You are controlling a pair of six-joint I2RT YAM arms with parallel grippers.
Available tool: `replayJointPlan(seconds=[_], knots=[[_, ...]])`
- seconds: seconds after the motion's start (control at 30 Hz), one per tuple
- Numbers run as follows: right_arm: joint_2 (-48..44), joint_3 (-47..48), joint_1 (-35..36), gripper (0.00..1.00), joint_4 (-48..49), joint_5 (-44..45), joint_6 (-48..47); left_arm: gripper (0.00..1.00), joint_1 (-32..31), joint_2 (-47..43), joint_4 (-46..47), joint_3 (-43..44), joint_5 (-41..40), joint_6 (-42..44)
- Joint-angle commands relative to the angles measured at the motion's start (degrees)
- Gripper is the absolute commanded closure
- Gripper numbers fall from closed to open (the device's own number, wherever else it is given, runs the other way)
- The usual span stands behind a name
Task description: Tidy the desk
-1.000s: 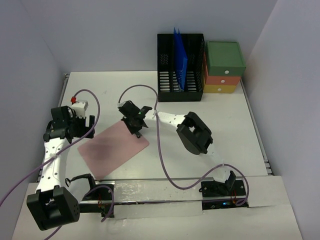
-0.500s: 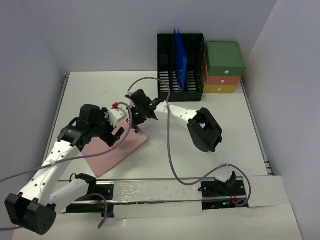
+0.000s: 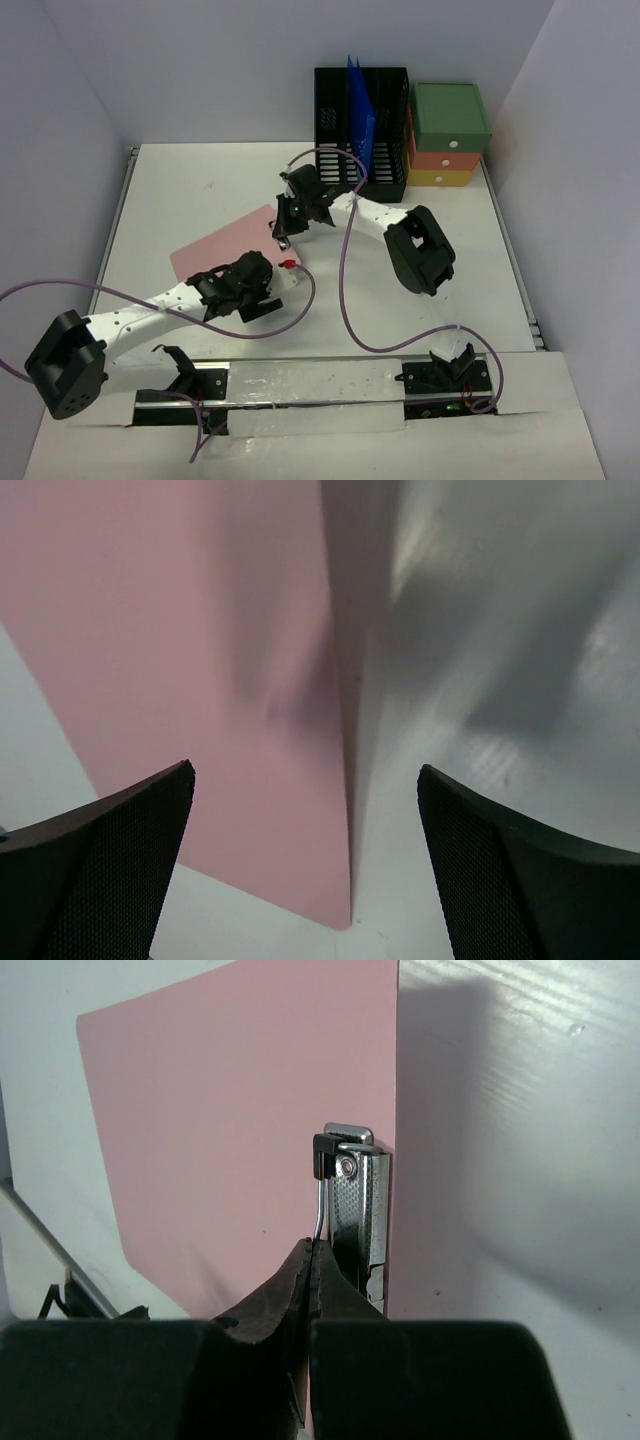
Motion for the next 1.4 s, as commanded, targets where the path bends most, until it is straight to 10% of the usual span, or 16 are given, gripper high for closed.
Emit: replayJointPlan(seconds=[0.0, 0.6, 0.7, 0.9, 1.07, 1.27, 1.37], knots=[[-2.08, -0.64, -0.22, 1.0, 3.52, -3.21, 2.13, 0.01, -2.99, 2.61, 13.2, -0.73, -10.4, -1.46], [-3.53, -3.52, -0.64, 1.0, 6.34, -5.56, 4.63, 0.12, -9.49, 16.07, 36.13, -9.56, -27.79, 6.82], [-3.87, -3.62, -0.57, 1.0, 5.87, -5.92, 3.88, 0.27, -9.49, 18.14, 37.14, -9.33, -28.52, 6.86], [-4.3, -2.94, -0.64, 1.0, 5.74, -7.97, 2.83, 0.98, -9.93, 17.46, 31.62, -6.74, -26.93, 3.83], [-6.52, -1.48, -0.71, 0.99, 4.25, -9.02, -0.03, 1.0, -9.71, 12.62, 28.64, -5.31, -26.76, 2.97], [-14.78, -0.7, -3.64, 0.47, 1.93, -8.15, -2.72, 1.0, 0.57, 1.87, 20.68, 0.47, -17.51, 2.26], [-19.08, 0.36, -4.52, 0.43, 0.71, -3.51, -4.06, 1.0, 6.56, 0.24, 16.63, 6.2, -12.41, -0.88]])
